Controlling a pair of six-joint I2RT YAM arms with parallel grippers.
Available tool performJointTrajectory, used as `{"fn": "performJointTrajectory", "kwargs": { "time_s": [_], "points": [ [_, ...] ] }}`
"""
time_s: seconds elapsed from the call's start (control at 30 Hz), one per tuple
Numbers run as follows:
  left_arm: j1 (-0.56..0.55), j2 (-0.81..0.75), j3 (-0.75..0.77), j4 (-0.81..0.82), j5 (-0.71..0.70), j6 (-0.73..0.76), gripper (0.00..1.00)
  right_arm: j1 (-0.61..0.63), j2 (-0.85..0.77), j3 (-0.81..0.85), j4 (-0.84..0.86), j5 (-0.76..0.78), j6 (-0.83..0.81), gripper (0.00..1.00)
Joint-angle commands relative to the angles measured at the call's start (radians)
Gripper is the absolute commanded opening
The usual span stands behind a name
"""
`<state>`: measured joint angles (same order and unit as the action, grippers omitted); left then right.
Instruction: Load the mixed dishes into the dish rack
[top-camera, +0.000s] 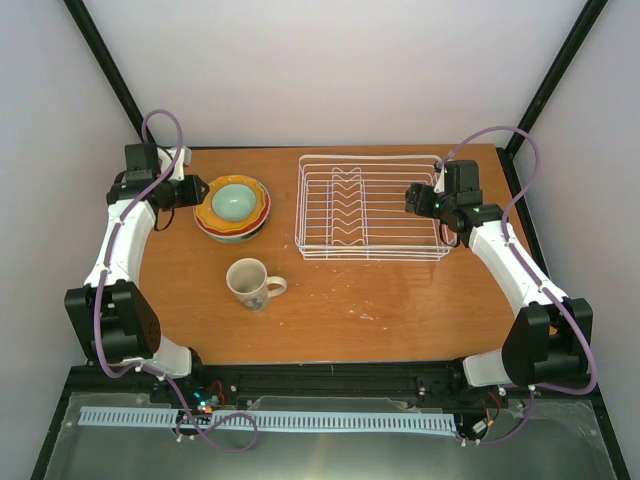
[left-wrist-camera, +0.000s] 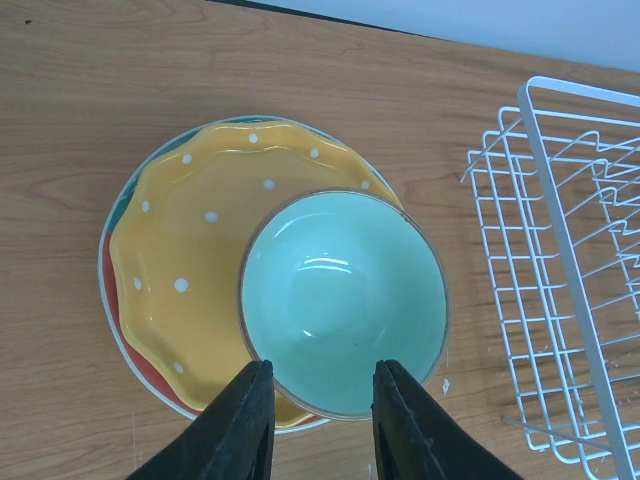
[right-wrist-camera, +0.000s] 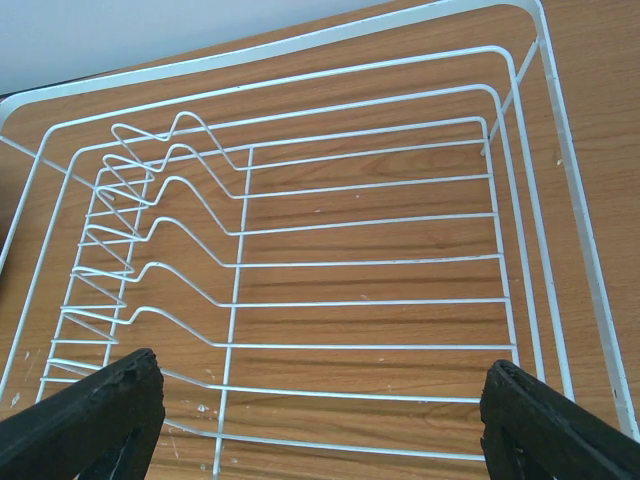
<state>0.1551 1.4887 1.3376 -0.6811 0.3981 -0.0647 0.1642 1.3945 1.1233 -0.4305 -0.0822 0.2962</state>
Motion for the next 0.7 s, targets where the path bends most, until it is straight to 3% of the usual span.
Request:
{"fn": "performJointTrajectory", "kwargs": {
  "time_s": [0.0,0.67],
  "points": [
    [-0.002,0.005,0.017,-0.002,0.014,0.000,0.29,0.001,0.005,0.024,0.000,0.016,-0.001,0.85],
    [-0.002,0.042,-0.002,-0.037,0.003,0.001,0.29,0.001,0.010,0.029,0.021,-0.039,0.007,0.85]
  ]
}}
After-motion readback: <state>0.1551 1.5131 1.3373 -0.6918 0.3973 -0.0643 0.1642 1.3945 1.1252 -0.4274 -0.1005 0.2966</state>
